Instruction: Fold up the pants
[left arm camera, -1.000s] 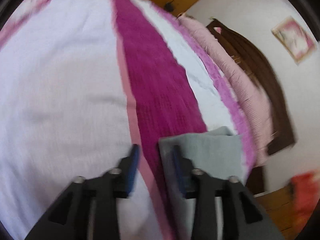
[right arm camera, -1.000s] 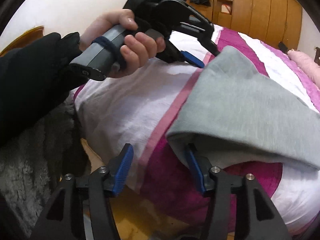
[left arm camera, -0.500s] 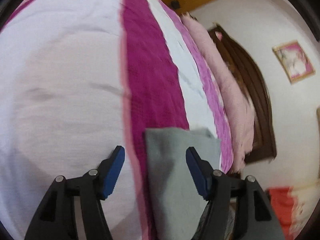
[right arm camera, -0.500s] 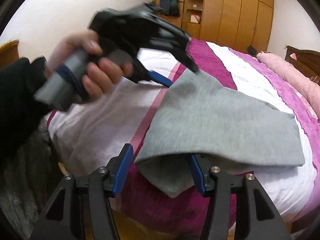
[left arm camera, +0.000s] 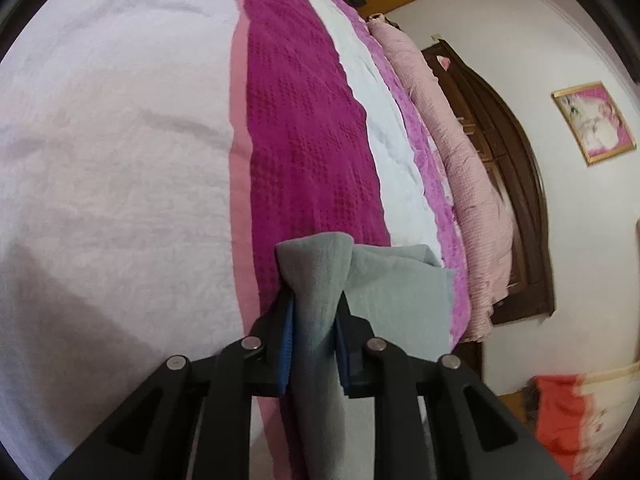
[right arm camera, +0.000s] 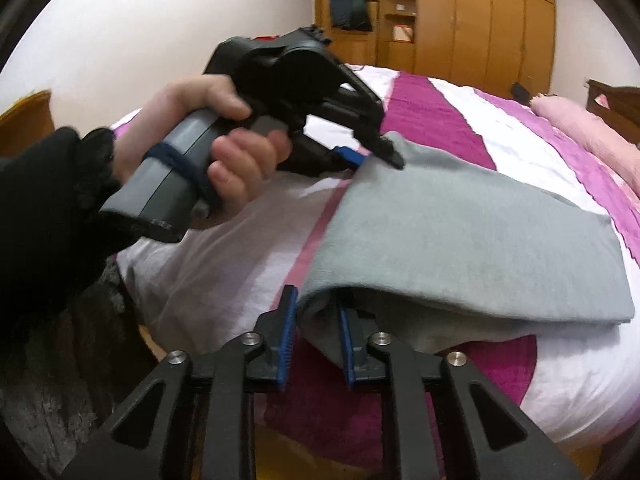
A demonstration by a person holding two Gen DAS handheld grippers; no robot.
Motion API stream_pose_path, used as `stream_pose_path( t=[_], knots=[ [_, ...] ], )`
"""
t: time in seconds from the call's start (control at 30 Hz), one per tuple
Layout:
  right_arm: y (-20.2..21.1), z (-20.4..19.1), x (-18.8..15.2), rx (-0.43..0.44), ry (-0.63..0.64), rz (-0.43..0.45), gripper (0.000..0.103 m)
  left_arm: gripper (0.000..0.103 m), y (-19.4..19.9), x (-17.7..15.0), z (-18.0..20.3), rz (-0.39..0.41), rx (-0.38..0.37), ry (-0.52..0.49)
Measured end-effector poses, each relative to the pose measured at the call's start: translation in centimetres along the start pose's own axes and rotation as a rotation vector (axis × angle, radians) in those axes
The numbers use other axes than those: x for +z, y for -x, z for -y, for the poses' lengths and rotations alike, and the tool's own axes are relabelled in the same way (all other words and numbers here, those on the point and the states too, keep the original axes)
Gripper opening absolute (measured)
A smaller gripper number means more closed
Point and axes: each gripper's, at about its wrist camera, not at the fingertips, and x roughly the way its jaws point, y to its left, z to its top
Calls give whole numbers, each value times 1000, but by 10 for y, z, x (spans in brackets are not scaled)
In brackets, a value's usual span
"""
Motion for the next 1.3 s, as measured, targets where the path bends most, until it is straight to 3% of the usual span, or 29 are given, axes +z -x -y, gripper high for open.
stream_pose_path(
  t=[0.1,0.13,0.2,0.43,0.53,0.63,0.73,0.97,1.3],
  knots=[
    [-8,2,4,-2,-8,7,27,17,1,-2,0,10,0,19],
    [-10,1,5,5,-7,4,19,16,0,-4,3,16,15,13],
    [-10,-2,5,16,4,-7,12,14,-2,-5,7,23,39,6],
    [19,26,22,86,-89,47,10,12,1,-7,16,39,72,2],
    [36,44,31,79,-127,108,10,11,11,-14,41,92,142,-55],
    [48,63,32,70,-171,150,10,11,15,-20,76,122,274,-164],
    [58,89,26,77,-247,195,10,11,14,-22,96,129,364,-165],
    [77,138,16,79,-358,285,10,11,4,-31,159,154,486,-262],
    [93,196,0,-17,-548,321,10,11,-46,-45,252,162,563,-428]
  ],
)
